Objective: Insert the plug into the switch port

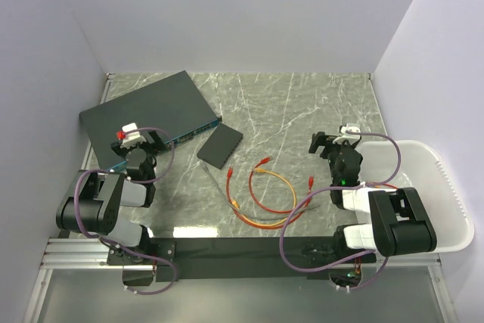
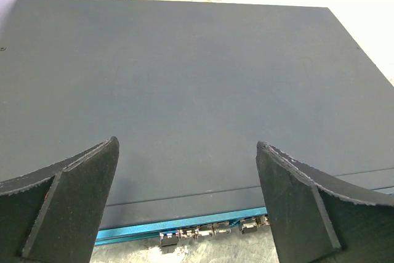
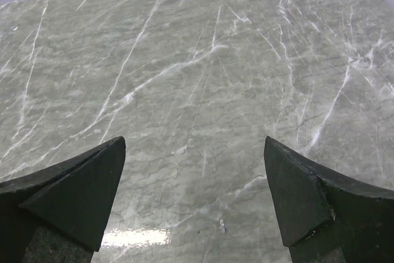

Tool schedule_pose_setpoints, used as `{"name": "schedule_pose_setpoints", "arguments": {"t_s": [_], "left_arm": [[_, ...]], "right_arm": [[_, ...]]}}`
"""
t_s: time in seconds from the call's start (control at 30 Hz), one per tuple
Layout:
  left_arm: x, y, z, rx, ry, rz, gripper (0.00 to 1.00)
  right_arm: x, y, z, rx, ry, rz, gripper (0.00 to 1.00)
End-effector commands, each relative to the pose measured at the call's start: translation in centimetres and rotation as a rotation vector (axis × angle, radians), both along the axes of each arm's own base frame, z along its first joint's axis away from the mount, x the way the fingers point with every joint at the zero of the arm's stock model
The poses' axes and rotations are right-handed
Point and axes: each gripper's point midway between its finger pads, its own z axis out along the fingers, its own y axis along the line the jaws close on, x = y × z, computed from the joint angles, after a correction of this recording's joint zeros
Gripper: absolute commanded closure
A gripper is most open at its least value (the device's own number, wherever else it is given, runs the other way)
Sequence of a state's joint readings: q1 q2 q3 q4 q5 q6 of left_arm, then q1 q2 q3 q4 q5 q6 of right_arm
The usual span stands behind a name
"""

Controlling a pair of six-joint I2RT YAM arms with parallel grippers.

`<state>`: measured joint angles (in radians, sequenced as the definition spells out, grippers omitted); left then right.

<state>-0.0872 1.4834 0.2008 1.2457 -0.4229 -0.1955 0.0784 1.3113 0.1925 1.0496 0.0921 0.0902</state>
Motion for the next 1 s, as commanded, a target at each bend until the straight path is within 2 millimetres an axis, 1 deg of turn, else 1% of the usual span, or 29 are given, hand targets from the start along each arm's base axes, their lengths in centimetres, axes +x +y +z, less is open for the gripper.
{"name": "schedule_pose_setpoints", "arguments": {"t_s": [0.0, 0.43, 0.5, 0.53, 0.57, 0.6, 0.63, 0.67, 0.7, 0.73, 0.77, 0.8, 0.83, 0.87, 0.9, 0.93, 0.97], "left_arm": [[0.7, -0.1, 2.0, -0.001, -0.067, -0.009, 0.01], [0.7, -0.1, 2.1, -0.003, -0.071, -0.009, 0.01], [0.7, -0.1, 2.1, -0.001, -0.069, -0.009, 0.01], [0.7, -0.1, 2.1, -0.001, -0.07, -0.009, 0.01], [0.7, -0.1, 2.2, 0.0, -0.071, -0.007, 0.01], [0.7, -0.1, 2.1, -0.001, -0.07, -0.009, 0.01], [0.7, -0.1, 2.1, -0.001, -0.07, -0.009, 0.01], [0.7, -0.1, 2.2, -0.001, -0.072, -0.009, 0.01], [0.7, -0.1, 2.1, -0.001, -0.07, -0.01, 0.01], [0.7, -0.1, 2.1, 0.0, -0.07, -0.009, 0.01], [0.7, -0.1, 2.1, -0.001, -0.07, -0.009, 0.01], [0.7, -0.1, 2.1, -0.001, -0.07, -0.009, 0.01], [0.7, -0.1, 2.1, 0.0, -0.068, -0.009, 0.01], [0.7, -0.1, 2.0, -0.001, -0.067, -0.009, 0.01], [0.7, -0.1, 2.1, -0.002, -0.069, -0.009, 0.01], [0.7, -0.1, 2.1, 0.0, -0.068, -0.009, 0.01], [0.7, -0.1, 2.1, -0.003, -0.071, -0.007, 0.01]], "right_arm": [[0.9, -0.9, 2.8, -0.024, -0.092, -0.029, 0.0], [1.0, -0.9, 2.9, -0.024, -0.093, -0.031, 0.0], [1.0, -1.8, 3.0, -0.008, -0.084, -0.087, 0.0], [1.0, -2.0, 3.9, -0.001, -0.096, -0.109, 0.0], [1.9, -2.3, 5.8, -0.001, -0.108, -0.133, 0.0], [1.8, -2.3, 4.4, -0.016, -0.017, -0.134, 0.0], [2.0, -2.0, 5.7, -0.019, -0.021, -0.128, 0.0], [2.6, -1.4, 7.9, -0.017, -0.054, -0.108, 0.0], [2.5, -0.8, 8.1, -0.017, -0.031, -0.079, 0.0], [2.2, -0.3, 10.3, -0.007, -0.076, -0.05, 0.0], [2.3, 0.8, 12.7, 0.002, -0.12, 0.0, 0.0], [1.9, 2.3, 13.2, 0.003, -0.104, 0.078, 0.0], [1.2, 3.1, 15.2, 0.01, -0.14, 0.113, 0.0], [0.6, 5.1, 17.5, 0.023, -0.176, 0.174, 0.0], [-0.1, 6.3, 17.8, 0.019, -0.156, 0.219, 0.0], [-1.2, 7.4, 19.6, 0.025, -0.19, 0.257, 0.0], [-2.2, 9.2, 21.3, 0.051, -0.213, 0.327, 0.0]]}}
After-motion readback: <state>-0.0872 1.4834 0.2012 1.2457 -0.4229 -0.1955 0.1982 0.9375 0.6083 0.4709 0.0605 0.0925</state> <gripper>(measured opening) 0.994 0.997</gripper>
